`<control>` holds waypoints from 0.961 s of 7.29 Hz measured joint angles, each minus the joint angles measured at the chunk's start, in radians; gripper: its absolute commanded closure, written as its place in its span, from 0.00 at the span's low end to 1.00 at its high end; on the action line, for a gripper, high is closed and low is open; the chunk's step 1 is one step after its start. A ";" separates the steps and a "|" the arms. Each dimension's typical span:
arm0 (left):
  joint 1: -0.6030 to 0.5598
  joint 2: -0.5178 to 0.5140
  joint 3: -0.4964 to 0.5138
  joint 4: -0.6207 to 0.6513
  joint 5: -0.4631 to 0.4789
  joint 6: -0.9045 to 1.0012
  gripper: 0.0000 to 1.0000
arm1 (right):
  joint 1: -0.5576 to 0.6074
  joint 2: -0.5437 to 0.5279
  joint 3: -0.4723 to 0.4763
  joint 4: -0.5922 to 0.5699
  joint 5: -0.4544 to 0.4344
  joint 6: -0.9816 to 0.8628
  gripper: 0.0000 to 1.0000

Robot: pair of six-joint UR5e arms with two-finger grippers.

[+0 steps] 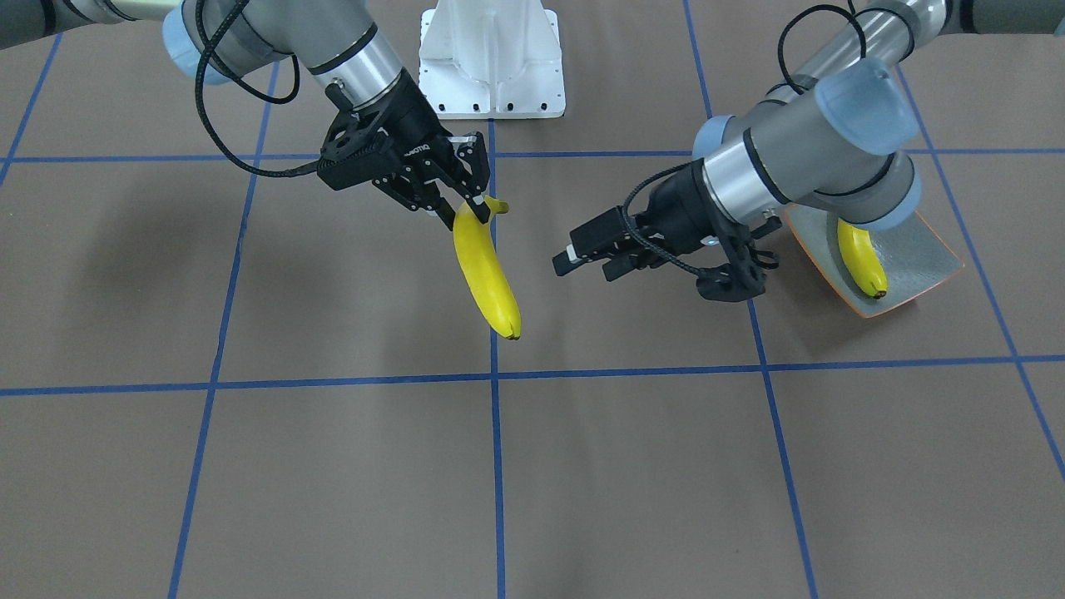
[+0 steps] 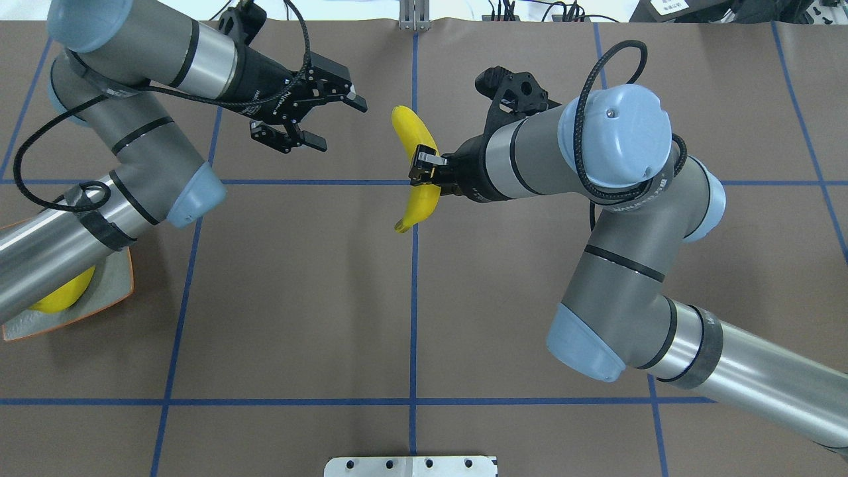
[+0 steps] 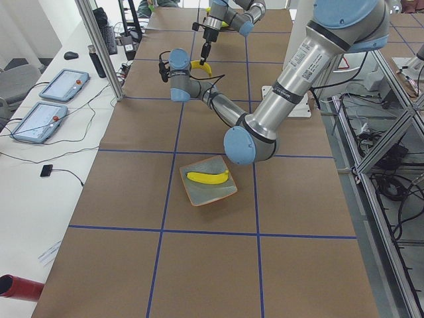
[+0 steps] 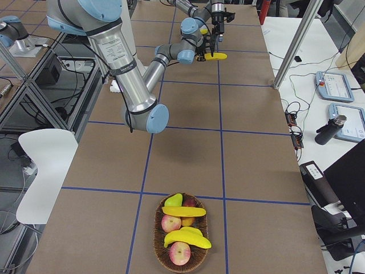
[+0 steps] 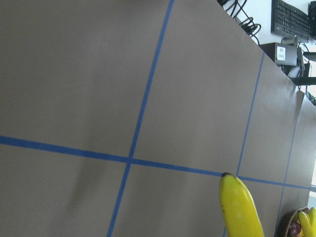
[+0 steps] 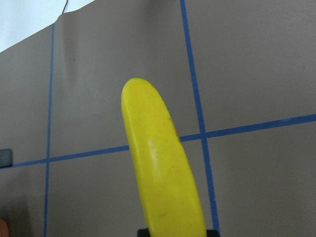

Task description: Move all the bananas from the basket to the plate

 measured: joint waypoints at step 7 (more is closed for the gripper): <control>0.107 -0.034 -0.009 -0.057 0.179 -0.085 0.13 | -0.022 -0.001 0.003 0.089 -0.057 0.113 1.00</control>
